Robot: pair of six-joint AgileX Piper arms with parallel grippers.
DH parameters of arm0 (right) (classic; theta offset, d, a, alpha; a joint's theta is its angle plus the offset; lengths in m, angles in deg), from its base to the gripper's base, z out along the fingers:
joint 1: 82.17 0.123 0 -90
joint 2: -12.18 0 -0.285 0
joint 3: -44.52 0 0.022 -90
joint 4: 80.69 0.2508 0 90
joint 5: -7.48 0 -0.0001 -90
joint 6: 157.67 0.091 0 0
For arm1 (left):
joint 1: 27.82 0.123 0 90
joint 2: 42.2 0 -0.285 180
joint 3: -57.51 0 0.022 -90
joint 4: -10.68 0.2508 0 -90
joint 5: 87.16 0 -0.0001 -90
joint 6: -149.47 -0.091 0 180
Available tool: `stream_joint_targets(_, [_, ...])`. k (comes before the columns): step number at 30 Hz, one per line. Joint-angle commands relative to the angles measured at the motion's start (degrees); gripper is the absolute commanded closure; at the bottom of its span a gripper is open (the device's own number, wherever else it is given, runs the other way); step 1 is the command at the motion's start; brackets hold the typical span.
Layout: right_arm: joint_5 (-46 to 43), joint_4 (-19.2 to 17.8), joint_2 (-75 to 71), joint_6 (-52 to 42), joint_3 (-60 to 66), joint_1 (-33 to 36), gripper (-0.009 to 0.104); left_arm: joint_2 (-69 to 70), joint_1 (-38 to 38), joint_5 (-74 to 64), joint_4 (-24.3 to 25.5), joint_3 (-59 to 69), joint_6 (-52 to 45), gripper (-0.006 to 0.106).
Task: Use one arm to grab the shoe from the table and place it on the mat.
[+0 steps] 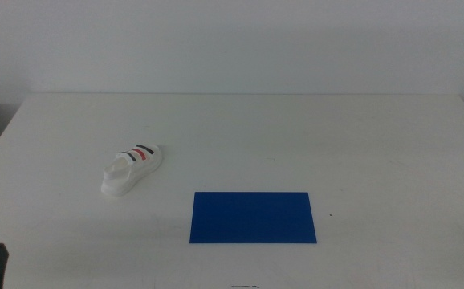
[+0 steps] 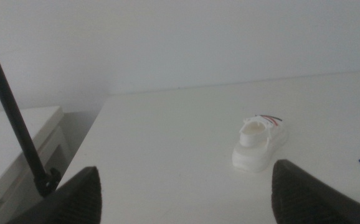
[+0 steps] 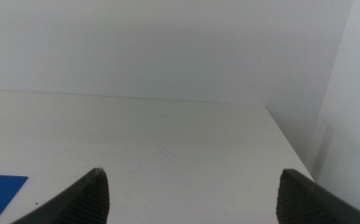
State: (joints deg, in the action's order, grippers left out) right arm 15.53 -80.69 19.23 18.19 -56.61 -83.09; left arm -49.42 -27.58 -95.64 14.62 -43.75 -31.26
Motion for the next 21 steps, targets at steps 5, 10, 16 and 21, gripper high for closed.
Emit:
stream_joint_targets(5, [-4.33, -0.51, -1.11, -0.25, -1.06, 0.09, 0.001, -15.96, -0.09, 1.81, -0.2, -14.18, 0.72, 0.007])
stream_joint_targets(10, [-4.33, -0.51, -1.11, -0.25, -1.06, 0.09, 0.001, -29.07, -0.09, -8.08, -0.14, -26.77, -0.03, 0.007])
stream_joint_targets(16, [-4.33, -0.51, -1.11, -0.25, -1.06, 0.09, 0.001, -41.36, -0.09, -24.79, -0.63, -38.47, -2.98, 0.007])
stream_joint_targets(21, [-4.33, -0.51, -1.11, -0.25, -1.06, 0.09, 0.001, -48.7, -0.09, -33.57, -0.56, -45.58, -5.52, 0.007])
